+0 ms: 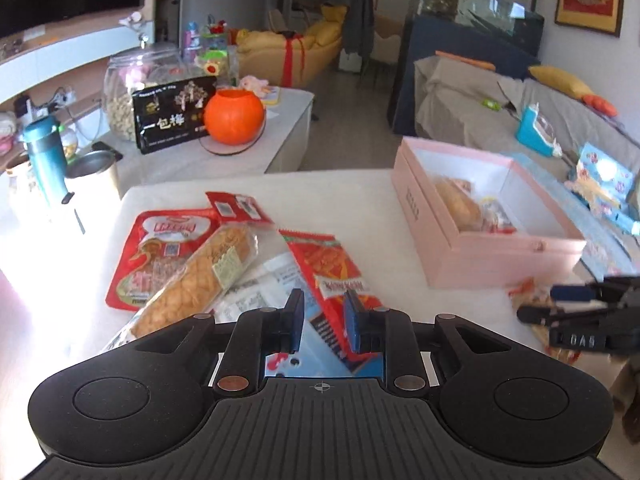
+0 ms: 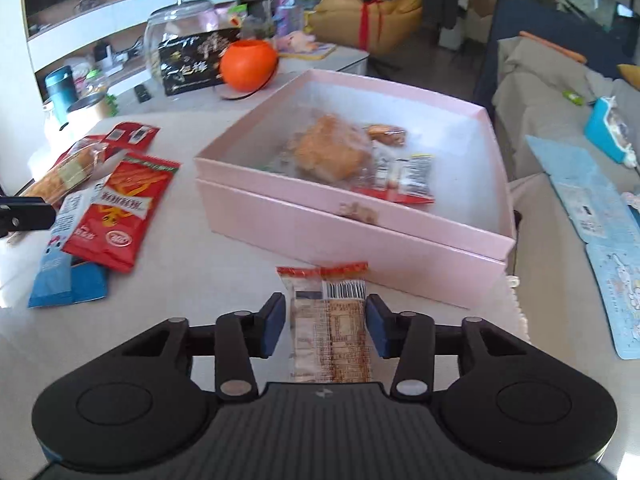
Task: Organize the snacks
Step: 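Carry the wafer snack bar toward the pink box with the right gripper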
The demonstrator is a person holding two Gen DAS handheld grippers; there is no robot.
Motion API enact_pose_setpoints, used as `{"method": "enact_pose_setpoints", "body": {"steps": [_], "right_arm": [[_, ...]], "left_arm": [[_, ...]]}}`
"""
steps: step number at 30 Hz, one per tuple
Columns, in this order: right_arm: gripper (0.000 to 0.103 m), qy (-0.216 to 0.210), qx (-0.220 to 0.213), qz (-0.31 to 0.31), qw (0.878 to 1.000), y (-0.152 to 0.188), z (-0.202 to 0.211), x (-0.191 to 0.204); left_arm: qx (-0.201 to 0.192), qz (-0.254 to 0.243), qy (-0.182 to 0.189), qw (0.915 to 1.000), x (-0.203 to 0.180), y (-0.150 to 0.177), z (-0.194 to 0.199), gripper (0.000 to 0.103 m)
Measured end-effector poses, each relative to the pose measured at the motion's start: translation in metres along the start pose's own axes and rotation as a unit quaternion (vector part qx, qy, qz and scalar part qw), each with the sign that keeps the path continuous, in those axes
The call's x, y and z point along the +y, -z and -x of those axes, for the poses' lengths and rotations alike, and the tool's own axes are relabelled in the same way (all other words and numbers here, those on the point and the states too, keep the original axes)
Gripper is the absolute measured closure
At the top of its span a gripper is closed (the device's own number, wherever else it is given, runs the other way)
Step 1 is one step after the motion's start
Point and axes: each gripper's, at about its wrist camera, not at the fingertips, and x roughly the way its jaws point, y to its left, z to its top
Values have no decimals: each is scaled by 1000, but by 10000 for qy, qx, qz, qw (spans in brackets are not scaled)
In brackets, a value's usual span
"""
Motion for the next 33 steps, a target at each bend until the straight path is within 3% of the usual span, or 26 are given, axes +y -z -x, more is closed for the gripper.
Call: {"method": "enact_pose_setpoints", "body": {"steps": [1, 2, 4, 8, 10, 11, 13, 17, 20, 24, 27, 30, 33], "right_arm": [[38, 46, -90, -87, 9999, 5, -1, -5], [36, 52, -152, -180, 9997, 10, -3, -9], [35, -15, -261, -386, 9989, 21, -8, -15], [34, 1, -587, -428, 9974, 32, -5, -16], [33, -64, -622, -562, 9965, 33, -4, -20], [33, -142, -640, -651, 9957, 34, -4, -23], [33, -290, -688, -837, 9937, 35, -3, -30], [33, -400, -730, -1011, 9914, 37, -2, -34], [33, -383, -730, -1003, 9915, 37, -3, -32], [33, -371, -735, -1028, 9913, 37, -2, -32], [33, -346, -739, -1047, 9912, 37, -3, -32], [33, -282, -753, -1106, 9906, 38, -2, -34], [33, -201, -769, -1249, 9890, 39, -1, -37]], "left_arm": [[-59, 95, 43, 9999, 0, -4, -5, 77], [-48, 177, 66, 9998, 1, -8, -13, 77], [45, 254, -68, 9996, 0, -15, -32, 77], [155, 84, -688, 9975, -5, -25, -71, 76], [365, 130, -589, 9975, -7, -24, -87, 75], [422, 43, -573, 9975, -12, -22, -92, 67], [332, -494, -628, 9962, -30, -16, -91, 64], [449, -1163, 210, 9920, -55, 0, -82, 64], [559, -1448, 317, 9874, -66, 9, -71, 63], [563, -1485, -279, 9869, -75, 14, -51, 67], [519, -1209, -158, 9912, -82, 10, -43, 67], [646, -1503, -377, 9858, -101, 14, -54, 65], [663, -1640, -442, 9832, -116, 20, -63, 70]]}}
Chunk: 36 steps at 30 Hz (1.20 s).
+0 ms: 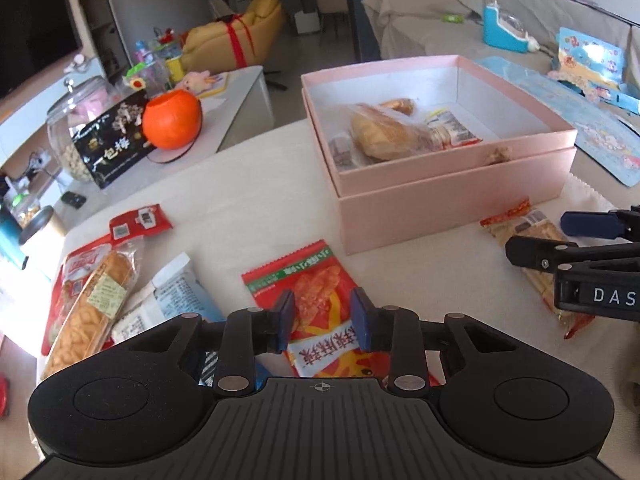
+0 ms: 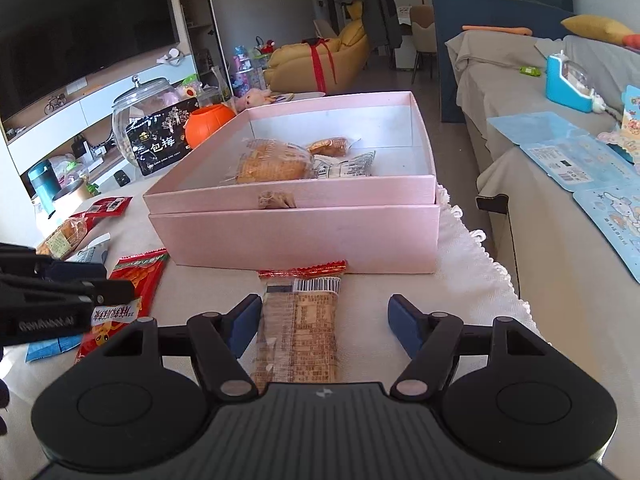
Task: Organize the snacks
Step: 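Carry the wafer snack bar toward the pink box with the right gripper, then grasp the red snack packet with the left gripper while the right holds the wafer bar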
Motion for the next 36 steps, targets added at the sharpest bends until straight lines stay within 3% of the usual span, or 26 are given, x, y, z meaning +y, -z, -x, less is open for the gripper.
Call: {"method": "enact_pose_setpoints", "body": {"steps": [3, 8, 12, 16, 22, 24, 26, 29, 33, 36], "right_arm": [[33, -29, -14, -114, 9999, 0, 1, -4], [33, -10, -11, -83, 10000, 1, 1, -3], [32, -11, -10, -78, 10000, 1, 1, -4], [32, -8, -11, -74, 10000, 1, 2, -4], [32, -4, -8, -65, 10000, 1, 2, -4], [32, -4, -8, -66, 10000, 1, 2, -4], [32, -4, -8, -65, 10000, 1, 2, -3], [32, -3, -8, -63, 10000, 1, 2, -4], [32, -2, -8, -61, 10000, 1, 2, -3], [31, -4, -5, -53, 10000, 1, 2, -3]], "left_arm": [[128, 82, 280, 9995, -4, -3, -4, 62], [81, -94, 352, 9993, -12, -1, -6, 45], [-4, -131, 471, 9988, -2, 6, -2, 45], [-92, -207, 243, 9994, 17, 22, 4, 42], [-76, 114, 173, 9998, 52, 30, 6, 43], [-73, 297, 380, 9988, 55, 28, 6, 42], [-81, 355, 757, 9965, 54, 27, 8, 33], [-132, 519, 1106, 9924, 54, 28, 13, 35], [-168, 770, 510, 9956, 62, 34, 20, 37], [52, 1190, 563, 9913, 76, 33, 10, 41]]}}
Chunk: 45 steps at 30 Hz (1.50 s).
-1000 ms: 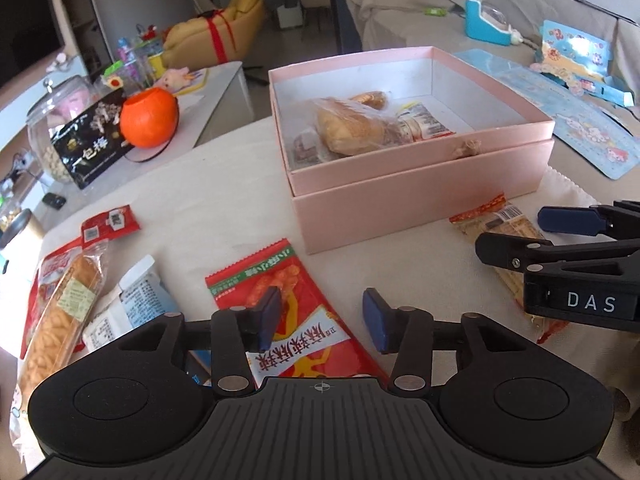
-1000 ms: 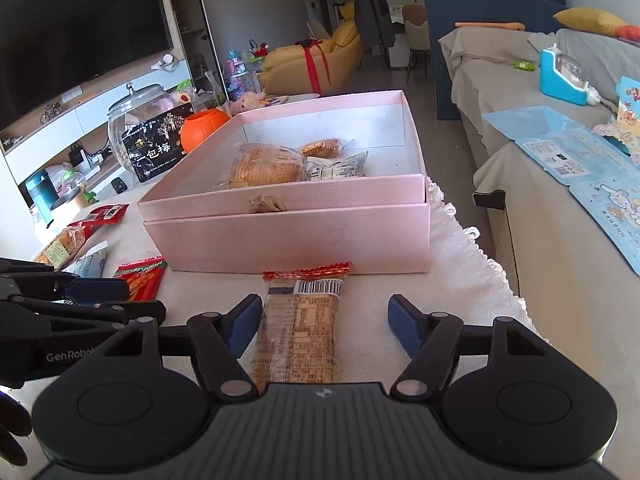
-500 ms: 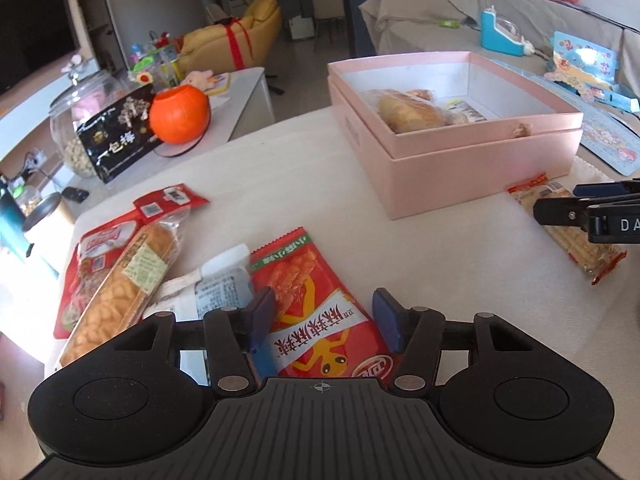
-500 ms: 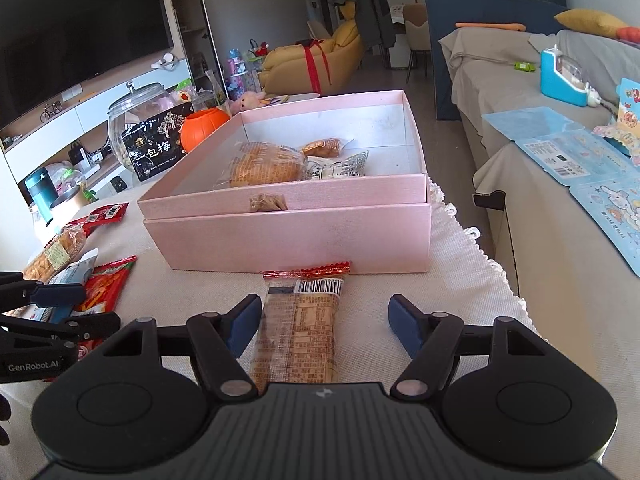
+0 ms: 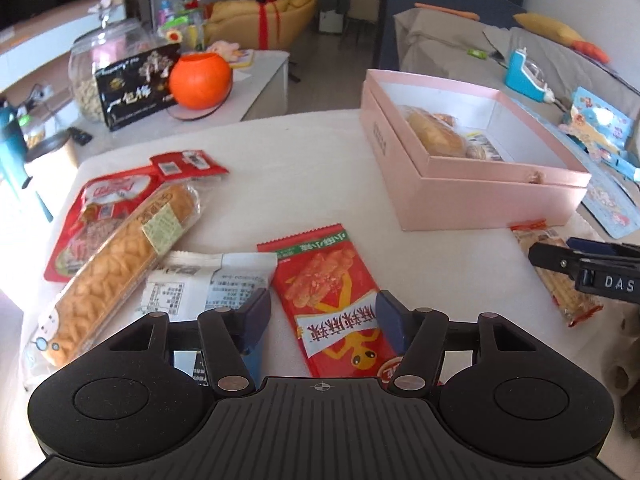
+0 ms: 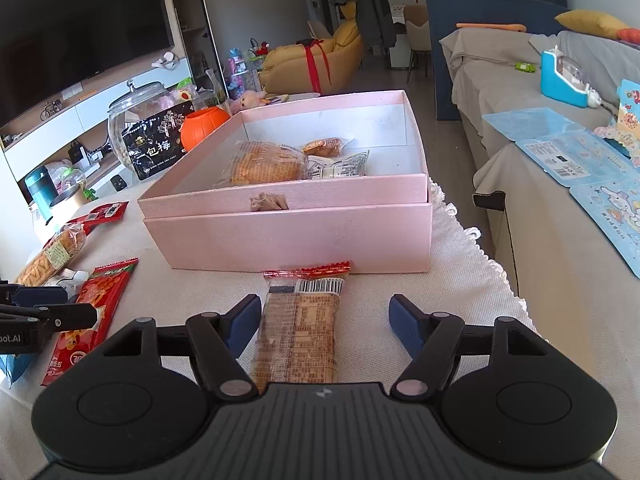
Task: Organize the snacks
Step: 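Grasp the red snack packet with the left gripper while the right holds the wafer bar, then lower the wafer bar and red packet into the pink box and open both grippers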
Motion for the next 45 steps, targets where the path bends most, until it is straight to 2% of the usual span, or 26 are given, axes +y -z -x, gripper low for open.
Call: {"method": "enact_pose_setpoints", "body": {"steps": [4, 7, 9, 10, 12, 17, 21, 24, 27, 29, 30, 32, 35, 40, 45], "right_arm": [[29, -1, 12, 41, 10000, 0, 0, 2], [25, -36, 49, 97, 9999, 0, -2, 3], [24, -34, 89, 149, 9998, -1, -3, 4], [23, -32, 113, 183, 9998, -1, -3, 5], [19, -86, 197, 299, 9993, -2, -4, 6], [4, -321, 556, 761, 9950, 0, -2, 12], [3, -335, 912, 1385, 9856, 0, -2, 22], [3, -454, 1112, 1184, 9857, -10, -5, 17], [12, -458, 1208, 665, 9894, -22, -7, 8], [36, -371, 1209, 660, 9898, -27, -7, 8], [43, -290, 1224, 751, 9892, -27, -6, 9], [66, -205, 1297, 953, 9868, -27, -2, 13], [67, -325, 1354, 1020, 9850, -27, 13, 14], [68, -435, 982, 1033, 9888, -32, 55, 5], [68, -363, 548, 1006, 9928, -45, 88, -9]], "left_arm": [[88, -97, 32, 9999, -9, -11, -18, 35], [87, -392, -95, 9991, -23, -18, -31, 32], [92, -449, -25, 9989, -28, -19, -32, 34], [96, -481, 50, 9988, -30, -17, -30, 39], [100, -616, 273, 9977, -35, -8, -22, 38], [59, -1046, 558, 9929, -51, 25, 3, 38], [183, -1246, 738, 9893, -53, 36, 16, 38], [321, -1358, 833, 9867, -51, 39, 20, 38], [429, -1431, 871, 9849, -51, 42, 24, 38], [497, -1423, 882, 9846, -50, 42, 26, 38], [532, -1446, 878, 9841, -50, 43, 28, 38], [604, -1527, 859, 9827, -50, 44, 31, 38], [596, -1573, 907, 9816, -49, 48, 36, 43], [387, -1363, 1118, 9836, -43, 54, 46, 52], [-264, -1062, 1347, 9848, -42, 26, 70, 52]]}}
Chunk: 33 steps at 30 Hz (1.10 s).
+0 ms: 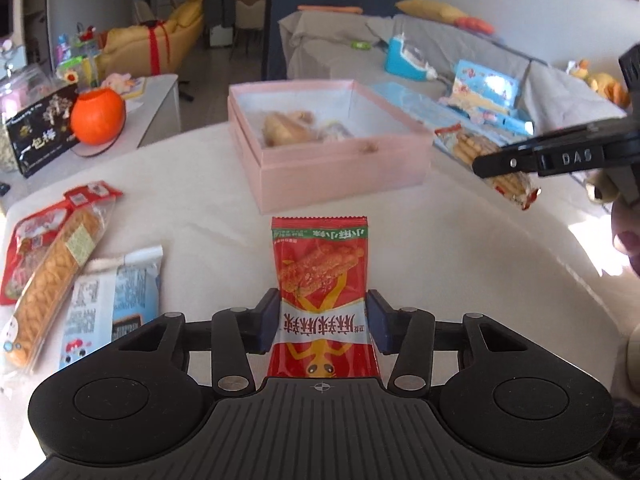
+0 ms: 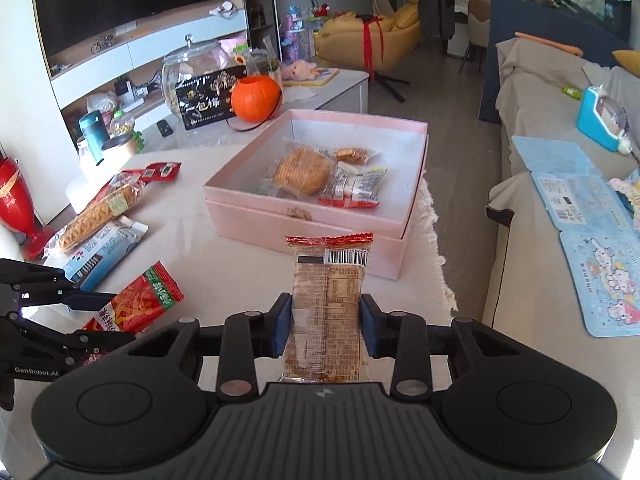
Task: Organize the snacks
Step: 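Lower the wafer bar and red packet into the pink box and open both grippers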
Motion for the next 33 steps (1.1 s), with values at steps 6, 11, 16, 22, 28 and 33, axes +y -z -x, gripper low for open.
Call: {"method": "enact_pose_setpoints", "body": {"steps": [6, 11, 16, 22, 28, 33], "right_arm": [[68, 143, -576, -121, 9982, -33, 21, -16], [59, -49, -943, -292, 9951, -120, 11, -25], [42, 345, -619, -478, 9963, -160, -22, -29], [36, 323, -233, -456, 9982, -113, -42, -32], [36, -63, 130, -322, 9994, -87, -67, 9], [36, -734, 175, 233, 9969, -76, -78, 92]], "left_arm": [[-1146, -130, 122, 9933, -6, -97, 10, 52], [-834, 538, 569, 9934, 16, -175, -60, 44], [-959, 1092, 551, 9878, 50, -144, -58, 49], [-848, 1139, -597, 9881, 106, -71, -3, 49], [-465, 1803, -1461, 9716, 170, 6, 36, 49], [-331, 1978, -1568, 9671, 188, 45, 45, 49]]}}
